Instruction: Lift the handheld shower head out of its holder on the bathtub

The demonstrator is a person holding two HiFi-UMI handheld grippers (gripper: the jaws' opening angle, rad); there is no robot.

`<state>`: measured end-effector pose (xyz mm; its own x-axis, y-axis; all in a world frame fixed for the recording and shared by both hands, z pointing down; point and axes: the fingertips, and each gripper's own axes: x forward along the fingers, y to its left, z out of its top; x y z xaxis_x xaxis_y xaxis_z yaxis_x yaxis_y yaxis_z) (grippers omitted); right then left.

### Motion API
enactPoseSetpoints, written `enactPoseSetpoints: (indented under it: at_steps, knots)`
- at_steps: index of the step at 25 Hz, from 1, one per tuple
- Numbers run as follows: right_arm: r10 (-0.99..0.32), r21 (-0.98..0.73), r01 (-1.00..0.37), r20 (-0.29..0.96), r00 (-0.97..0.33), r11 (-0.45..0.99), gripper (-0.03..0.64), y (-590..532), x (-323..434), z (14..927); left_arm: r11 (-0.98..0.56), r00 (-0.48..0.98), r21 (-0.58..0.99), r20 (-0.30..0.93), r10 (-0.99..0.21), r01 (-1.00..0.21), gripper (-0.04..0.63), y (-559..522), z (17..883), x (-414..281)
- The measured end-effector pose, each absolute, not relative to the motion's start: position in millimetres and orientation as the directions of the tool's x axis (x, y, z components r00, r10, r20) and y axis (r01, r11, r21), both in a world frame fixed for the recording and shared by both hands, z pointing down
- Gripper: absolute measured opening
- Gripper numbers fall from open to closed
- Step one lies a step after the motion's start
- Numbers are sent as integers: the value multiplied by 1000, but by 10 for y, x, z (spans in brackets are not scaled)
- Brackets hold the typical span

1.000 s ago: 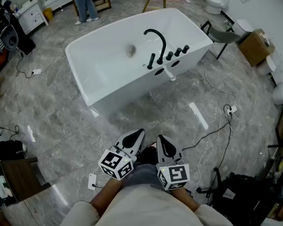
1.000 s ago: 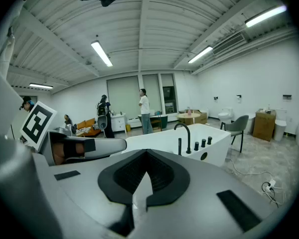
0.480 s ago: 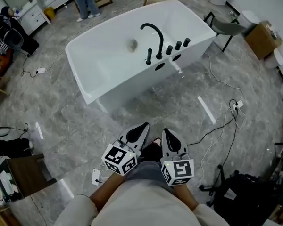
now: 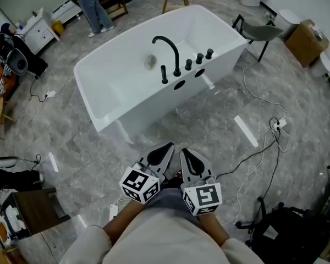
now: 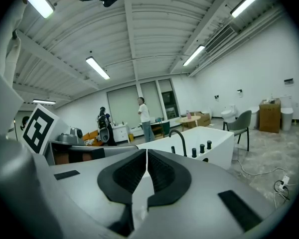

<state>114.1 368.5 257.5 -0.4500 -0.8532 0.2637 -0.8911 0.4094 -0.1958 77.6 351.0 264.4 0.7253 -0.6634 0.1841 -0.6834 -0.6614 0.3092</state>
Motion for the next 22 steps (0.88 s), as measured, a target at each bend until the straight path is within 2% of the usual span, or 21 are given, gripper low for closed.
enactPoseSetpoints:
  at_steps: [8, 22]
  knots:
    - [-869, -213, -904, 264, -419, 372, 18, 3590, 1446, 2601, -691, 752, 297, 224, -620, -659, 6, 3420, 2741, 1123]
    - [-843, -195, -896, 305, -443, 400, 18, 2929, 1472, 2643, -654, 741, 361, 213, -636, -665, 6, 2749, 2785, 1118]
